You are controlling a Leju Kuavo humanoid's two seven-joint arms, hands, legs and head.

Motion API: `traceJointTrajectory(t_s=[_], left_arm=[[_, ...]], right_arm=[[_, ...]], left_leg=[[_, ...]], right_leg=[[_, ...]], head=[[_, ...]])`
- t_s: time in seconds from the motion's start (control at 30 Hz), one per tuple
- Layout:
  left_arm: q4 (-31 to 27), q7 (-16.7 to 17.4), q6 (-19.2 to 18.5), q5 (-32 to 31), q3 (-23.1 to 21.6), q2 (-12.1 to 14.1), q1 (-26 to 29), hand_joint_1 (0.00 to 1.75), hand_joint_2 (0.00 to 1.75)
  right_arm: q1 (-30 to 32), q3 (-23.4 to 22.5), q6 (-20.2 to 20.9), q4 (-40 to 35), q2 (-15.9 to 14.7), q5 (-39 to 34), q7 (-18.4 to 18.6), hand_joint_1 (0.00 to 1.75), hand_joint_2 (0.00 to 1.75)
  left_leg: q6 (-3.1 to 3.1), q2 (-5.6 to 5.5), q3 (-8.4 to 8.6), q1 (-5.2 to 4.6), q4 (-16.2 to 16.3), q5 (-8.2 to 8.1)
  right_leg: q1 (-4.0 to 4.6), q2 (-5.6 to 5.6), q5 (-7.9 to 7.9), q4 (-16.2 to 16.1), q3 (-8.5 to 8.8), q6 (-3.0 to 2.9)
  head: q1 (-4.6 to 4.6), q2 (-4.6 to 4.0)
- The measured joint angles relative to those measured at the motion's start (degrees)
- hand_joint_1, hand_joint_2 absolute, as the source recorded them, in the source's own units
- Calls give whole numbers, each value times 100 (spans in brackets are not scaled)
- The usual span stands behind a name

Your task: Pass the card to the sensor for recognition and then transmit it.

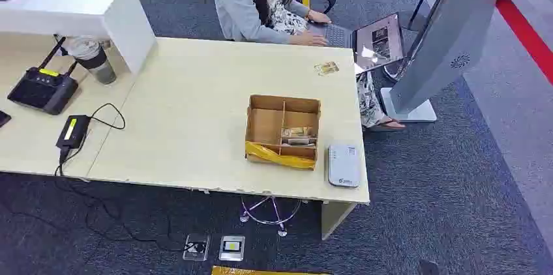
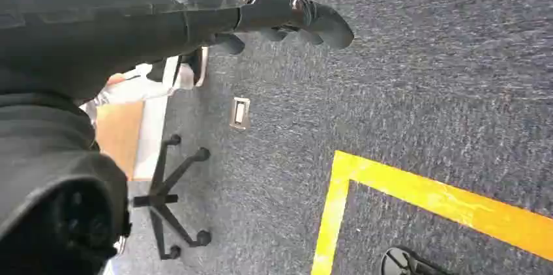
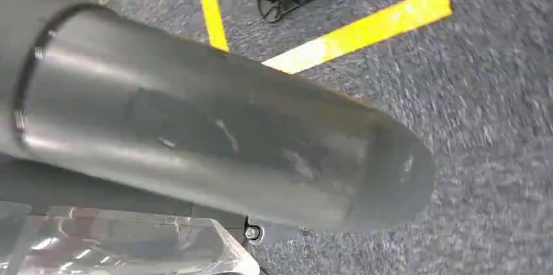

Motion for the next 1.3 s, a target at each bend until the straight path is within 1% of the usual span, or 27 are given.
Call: traceJointTrajectory(t_s=[0.07, 0.17, 0.27, 0.33, 0.37, 0.4, 0.43, 0.5, 0.6, 0.7, 0.8, 0.83, 0.9, 1.03, 1.07, 1.17, 1.23, 1.3], left_arm=[[0, -37, 0, 4, 0, 2, 0, 0, 0], [0, -103, -44, 11, 0, 39, 0, 0, 0], [2, -120, -153, -87, -7, 100, 2, 0, 0], [4, -205, -240, -177, -20, 144, 1, 0, 0], [7, -238, -258, -206, -24, 164, 2, 0, 0], [11, -304, -304, -269, -26, 186, 2, 0, 0], [22, -367, -339, -330, -26, 212, 2, 0, 0], [31, -426, -380, -396, -28, 245, 1, 0, 0], [35, -542, -413, -426, -28, 280, -2, 0, 0], [35, -614, -415, -461, -28, 291, -2, 0, 0], [35, -621, -420, -483, -28, 302, -4, 0, 0], [35, -621, -428, -487, -28, 306, -5, 0, 0], [35, -623, -428, -535, -28, 315, -4, 0, 0], [35, -623, -420, -612, -28, 321, -20, 0, 0], [35, -623, -422, -647, -28, 328, -23, 0, 0], [35, -623, -450, -752, -28, 334, -45, 0, 0], [35, -632, -483, -837, -28, 354, -46, 0, 0], [35, -673, -509, -922, -28, 365, -60, 0, 0]], right_arm=[[-4, -35, 31, -11, -112, -151, -31, 0, 0], [-8, -158, 241, -79, -575, -420, -236, 0, 0], [-38, -358, 439, -179, -1216, -592, -579, 0, 0], [-72, -498, 601, -223, -1660, -649, -791, 0, 0], [-97, -540, 667, -234, -1817, -653, -859, 0, 0], [-144, -599, 772, -251, -2047, -649, -940, 0, 175], [-222, -658, 893, -264, -2283, -630, -988, 0, 175], [-439, -689, 1069, -295, -2591, -528, -1023, 0, 175], [-951, -693, 1165, -352, -3028, -260, -1113, 0, 175], [-1589, -642, 1154, -418, -3377, -41, -1113, 0, 175], [-2190, -526, 994, -500, -3553, 197, -1141, 0, 175], [-2400, -465, 922, -525, -3596, 291, -1196, 0, 175], [-2787, -345, 916, -582, -3641, 398, -1333, 0, 175], [-3481, -6, 1020, -743, -3631, 653, -1512, 0, 175], [-3722, 140, 1077, -793, -3596, 756, -1552, 0, 175], [-4115, 473, 1183, -973, -3479, 881, -1488, 0, 175], [-4322, 801, 1233, -1168, -3320, 874, -1344, 0, 175], [-4482, 1146, 1246, -1349, -3197, 877, -1294, 0, 175]], left_leg=[[0, 0, 0, -2, 0, 0], [1, 0, 0, -16, 1, 0], [9, 0, 0, -20, 2, -5], [12, 0, 0, -30, 1, -7], [13, 0, 0, -31, 1, -7], [14, 1, -1, -31, 1, -7], [14, 3, -2, -31, 1, -8], [14, 15, -1, -31, 1, -8], [16, 28, 2, -32, 2, -6], [23, 28, -1, -31, 2, 2], [24, 24, -2, -32, 2, 4], [25, 20, -3, -31, 2, 5], [25, 18, -10, -30, 2, 6], [25, 12, -13, -31, 2, 6], [25, 11, -22, -31, 1, 7], [24, -2, -20, -30, 2, 15], [23, -3, -22, -30, 2, 17], [22, -5, -21, -30, 2, 20]], right_leg=[[-2, 0, 0, 0, 0, 0], [-16, -2, 1, 0, 0, 2], [-21, 0, 2, -1, -1, 5], [-32, -1, 2, -1, -1, 6], [-34, -1, 3, -1, -2, 7], [-34, 0, 3, -1, -2, 7], [-34, 0, 6, -1, -2, 12], [-35, 8, 7, -1, -7, 13], [-36, 21, 11, 1, -10, 17], [-35, 21, 13, 4, -7, 18], [-35, 16, 13, 6, -8, 18], [-34, 14, 13, 8, -8, 18], [-34, 14, 13, 11, -8, 18], [-34, 9, 13, 16, -9, 18], [-34, 10, 13, 23, -9, 18], [-33, -12, 13, 24, -11, 18], [-33, -12, 13, 29, -14, 17], [-33, -15, 13, 29, -16, 17]], head=[[0, 0], [-2, 0], [2, 0], [-2, 0], [2, 0], [0, 0], [2, 0], [0, 0], [-2, 0], [-4, 0], [-2, 0], [-2, 0], [-2, 0], [0, 0], [-2, 0], [0, 0], [-4, 0], [0, 0]])
